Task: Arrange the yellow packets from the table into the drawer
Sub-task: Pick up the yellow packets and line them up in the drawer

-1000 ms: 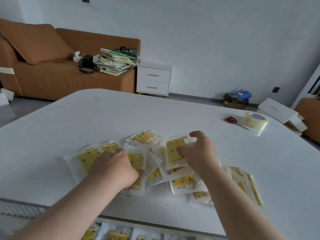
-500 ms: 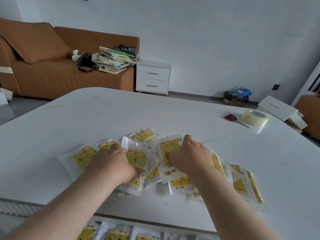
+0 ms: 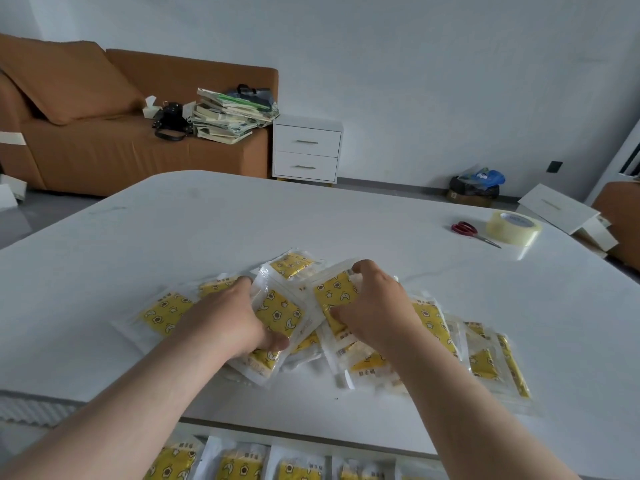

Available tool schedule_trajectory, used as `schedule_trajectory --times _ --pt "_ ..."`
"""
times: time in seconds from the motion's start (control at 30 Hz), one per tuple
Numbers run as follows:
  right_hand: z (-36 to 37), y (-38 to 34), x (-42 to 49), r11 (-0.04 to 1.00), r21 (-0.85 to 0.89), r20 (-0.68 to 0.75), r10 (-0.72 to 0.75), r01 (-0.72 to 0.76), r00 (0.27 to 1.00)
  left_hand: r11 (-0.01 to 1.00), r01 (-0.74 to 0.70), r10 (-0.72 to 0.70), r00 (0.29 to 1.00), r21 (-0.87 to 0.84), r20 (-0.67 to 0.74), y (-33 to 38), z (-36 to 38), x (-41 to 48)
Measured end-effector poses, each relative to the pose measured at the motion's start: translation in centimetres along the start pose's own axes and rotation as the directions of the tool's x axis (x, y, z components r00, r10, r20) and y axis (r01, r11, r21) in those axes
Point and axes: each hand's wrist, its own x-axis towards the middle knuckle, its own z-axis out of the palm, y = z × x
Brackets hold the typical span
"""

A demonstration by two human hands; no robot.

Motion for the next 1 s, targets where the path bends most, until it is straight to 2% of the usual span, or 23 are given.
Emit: schedule_trajectory --times 0.17,0.37,0.47,0.6,0.67,0.77,1.0 --pt "-0.5 0.7 0.0 0.968 0.240 -0.001 0.071 -0.069 0.997 0.999 -0.023 0.020 0.997 -0.038 -0.073 0.1 -0.2 -0.2" --pt "-0.8 1.4 0.2 0.925 0.375 -0.039 0.083 -0.062 0.996 0.992 -0.127 0.120 0.967 -0.020 -0.223 0.2 -0.6 -0.1" --pt "-1.1 1.8 0.5 0.873 0.484 -0.038 0.093 -0.063 0.995 0.973 -0.167 0.131 0.967 -0.157 -0.219 0.0 -0.5 0.2" --pt "-1.6 2.2 0.9 0.735 0.668 0.001 0.151 -0.113 0.988 0.939 -0.167 0.108 0.974 -0.302 -0.201 -0.6 -0.5 1.1" --pt "-1.6 2.5 1.1 0.718 0.675 0.036 0.200 -0.171 0.979 0.889 -0.131 0.065 0.984 -0.438 -0.164 -0.9 -0.6 1.4" --pt "-1.7 2.9 1.3 0.697 0.679 0.080 0.241 -0.230 0.967 0.756 -0.071 0.020 0.996 -0.651 -0.085 -1.1 -0.7 1.6" --pt "-2.2 3.5 1.6 0.554 0.822 0.067 0.143 -0.136 0.987 0.439 -0.045 0.054 0.998 -0.898 -0.024 -1.0 -0.9 1.6"
